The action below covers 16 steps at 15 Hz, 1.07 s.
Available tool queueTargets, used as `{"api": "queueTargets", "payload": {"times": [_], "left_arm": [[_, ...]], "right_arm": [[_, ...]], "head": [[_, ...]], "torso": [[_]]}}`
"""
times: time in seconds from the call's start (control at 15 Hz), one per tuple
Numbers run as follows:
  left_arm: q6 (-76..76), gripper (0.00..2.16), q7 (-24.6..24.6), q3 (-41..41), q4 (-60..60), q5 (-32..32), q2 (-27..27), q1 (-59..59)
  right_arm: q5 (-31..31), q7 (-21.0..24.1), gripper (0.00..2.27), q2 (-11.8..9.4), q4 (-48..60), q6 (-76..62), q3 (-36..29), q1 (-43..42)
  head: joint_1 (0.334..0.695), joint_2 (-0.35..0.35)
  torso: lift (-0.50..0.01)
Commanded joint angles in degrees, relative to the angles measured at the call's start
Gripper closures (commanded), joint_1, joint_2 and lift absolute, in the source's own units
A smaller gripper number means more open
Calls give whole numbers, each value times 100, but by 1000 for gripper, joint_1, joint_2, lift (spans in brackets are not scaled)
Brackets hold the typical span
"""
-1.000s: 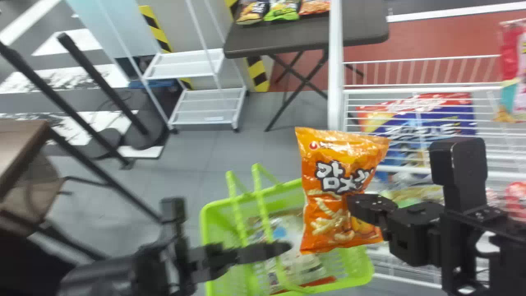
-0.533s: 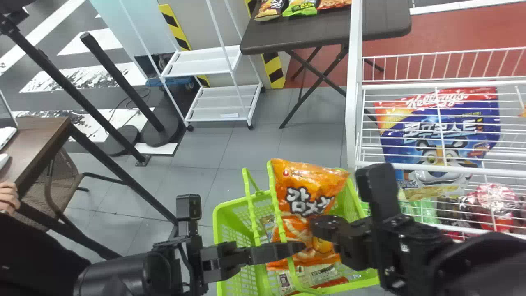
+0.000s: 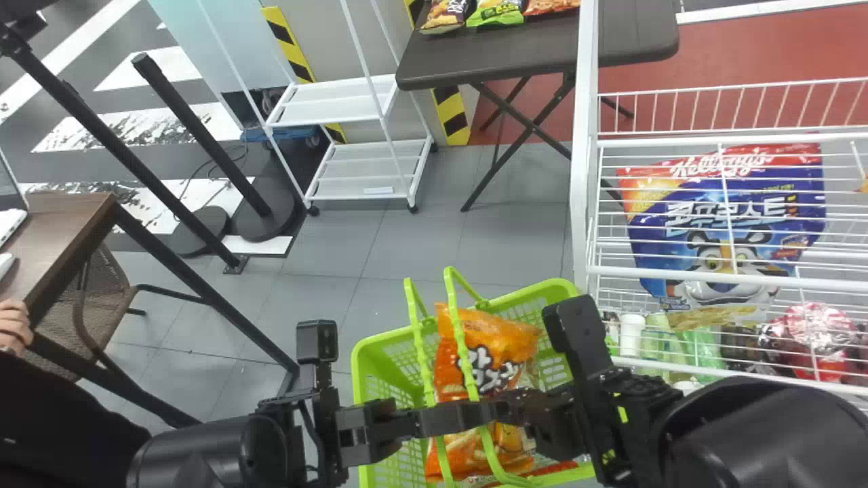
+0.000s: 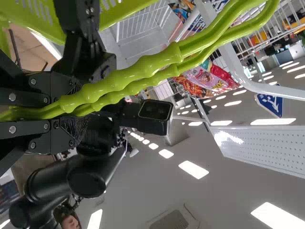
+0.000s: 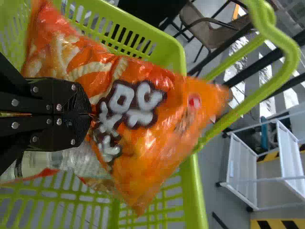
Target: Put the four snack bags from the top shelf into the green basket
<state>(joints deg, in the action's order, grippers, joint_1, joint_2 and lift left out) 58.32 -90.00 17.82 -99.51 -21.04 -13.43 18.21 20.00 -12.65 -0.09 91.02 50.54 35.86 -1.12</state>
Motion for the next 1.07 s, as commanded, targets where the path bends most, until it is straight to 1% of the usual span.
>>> {"api": "queueTargets", "payload": {"times": [0.0,0.07,0.2,0.27,0.4,0.47,0.53,0.6,0.67,0.73,0.8,0.93,1.0], "left_arm": [[0,2148,-57,-33,2,3,-2,-10],[0,2148,-57,-33,2,3,-2,-10],[0,2148,-57,11,-7,3,-20,7],[0,2148,-57,20,2,-15,-28,25],[0,2148,-57,28,-7,-32,-46,34],[0,2148,-57,28,-7,-41,-55,34],[18,2148,-57,37,-7,-50,-55,25],[18,2148,-57,28,-7,-50,-64,25],[18,2148,-57,11,-7,-59,-55,7],[18,2148,-57,-7,-16,-59,-55,7],[18,2148,-57,-7,-16,-59,-55,7],[18,2148,-57,11,-25,-59,-55,25],[18,2148,-57,28,-25,-67,-64,34]], "right_arm": [[92,-343,70,14,-14,-66,-17,24],[109,-413,-1,14,197,-48,-114,103],[83,-510,9,14,970,286,-606,428],[83,-528,33,14,1524,637,-975,604],[74,-537,53,-158,2552,936,-1889,1017],[-14,-528,56,-167,2939,936,-2373,1201],[-181,-475,60,-167,3176,883,-2944,1254],[-357,-440,60,-167,3176,848,-3269,1193],[-664,-422,63,-167,3106,637,-3612,1008],[-937,-413,63,-167,2851,462,-3805,797],[-1068,-352,63,-167,2535,251,-4008,586],[-1262,-334,63,-185,1656,-329,-4359,6],[-1323,-334,63,-220,1278,-523,-4482,-266]], "head": [[695,350],[695,350],[695,350],[695,350],[695,350],[695,350],[695,350],[695,350],[695,285],[695,216],[695,151],[695,62],[695,-10]], "torso": [[0],[0],[0],[0],[0],[0],[0],[0],[0],[0],[0],[0],[0]]}}
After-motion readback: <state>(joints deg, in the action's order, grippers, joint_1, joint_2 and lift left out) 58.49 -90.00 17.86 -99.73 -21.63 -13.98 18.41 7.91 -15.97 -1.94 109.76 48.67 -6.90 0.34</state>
